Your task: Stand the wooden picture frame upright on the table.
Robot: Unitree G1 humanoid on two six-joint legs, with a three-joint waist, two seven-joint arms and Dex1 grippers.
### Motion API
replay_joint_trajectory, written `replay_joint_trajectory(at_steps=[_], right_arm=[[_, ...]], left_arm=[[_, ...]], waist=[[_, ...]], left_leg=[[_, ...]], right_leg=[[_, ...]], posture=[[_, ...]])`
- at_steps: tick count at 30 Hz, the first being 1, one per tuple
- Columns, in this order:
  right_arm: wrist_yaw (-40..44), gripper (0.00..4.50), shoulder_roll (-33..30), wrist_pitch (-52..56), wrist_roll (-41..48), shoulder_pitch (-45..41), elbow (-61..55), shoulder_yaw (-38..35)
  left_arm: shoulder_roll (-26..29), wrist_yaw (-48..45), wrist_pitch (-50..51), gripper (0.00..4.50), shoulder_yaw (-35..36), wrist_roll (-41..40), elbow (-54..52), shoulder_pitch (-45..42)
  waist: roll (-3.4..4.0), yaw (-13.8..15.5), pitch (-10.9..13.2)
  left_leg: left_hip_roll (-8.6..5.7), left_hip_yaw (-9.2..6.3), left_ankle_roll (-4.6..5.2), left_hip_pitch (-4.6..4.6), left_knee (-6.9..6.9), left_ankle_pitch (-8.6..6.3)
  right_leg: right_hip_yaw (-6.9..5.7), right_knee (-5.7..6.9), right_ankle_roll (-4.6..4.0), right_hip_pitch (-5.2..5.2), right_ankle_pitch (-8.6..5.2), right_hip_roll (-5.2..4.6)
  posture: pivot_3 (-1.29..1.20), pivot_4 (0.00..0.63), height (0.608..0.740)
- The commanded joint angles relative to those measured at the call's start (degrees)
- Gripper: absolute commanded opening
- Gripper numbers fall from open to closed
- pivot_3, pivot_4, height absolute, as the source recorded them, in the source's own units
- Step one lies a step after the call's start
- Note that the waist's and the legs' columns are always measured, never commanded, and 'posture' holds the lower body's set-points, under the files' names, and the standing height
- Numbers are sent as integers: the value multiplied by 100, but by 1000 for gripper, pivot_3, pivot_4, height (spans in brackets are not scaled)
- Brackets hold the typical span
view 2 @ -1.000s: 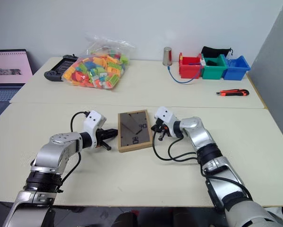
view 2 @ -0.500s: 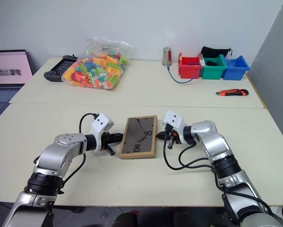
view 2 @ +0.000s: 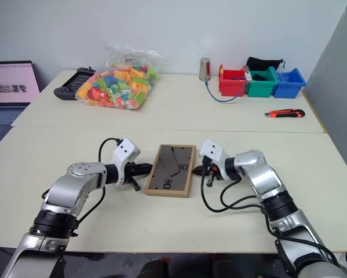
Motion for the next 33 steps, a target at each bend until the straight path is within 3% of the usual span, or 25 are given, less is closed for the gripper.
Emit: replay_joint_trajectory(at_steps=[1,15,19,25,33], right_arm=[[74,0,-25,-216,82,-37,-100,104],[207,0,-724,-802,24,-194,440,-48],[740,0,-1100,-887,516,-304,316,-455],[865,0,-1068,-1122,484,-573,879,-391],[309,0,-744,-1628,-99,-862,1689,-123]], left_arm=[[-24,-119,-102,13,-85,-64,-175,36],[935,-391,-144,13,645,-362,-393,636],[1177,-808,1119,193,1683,-1565,-431,516],[1589,-1403,2329,1356,1868,-2423,256,-213],[1640,-1898,3099,2949,1161,-2555,1315,-1074]], waist=[[0,0,0],[0,-23,0],[-1,-12,1],[-1,-19,2],[0,-19,3]], left_leg=[[0,0,0,0,0,0],[4,1,1,3,-2,0],[4,2,1,-2,-1,0],[7,-1,1,-2,-2,0],[6,1,1,-4,-3,0]], right_leg=[[0,0,0,0,0,0],[4,-4,0,-2,-1,4],[4,-7,0,-3,-1,4],[-3,-7,1,-5,-2,8],[-1,-5,2,-8,-3,7]], posture=[[0,150,740],[0,150,740],[0,150,740],[0,150,740],[0,150,740]])
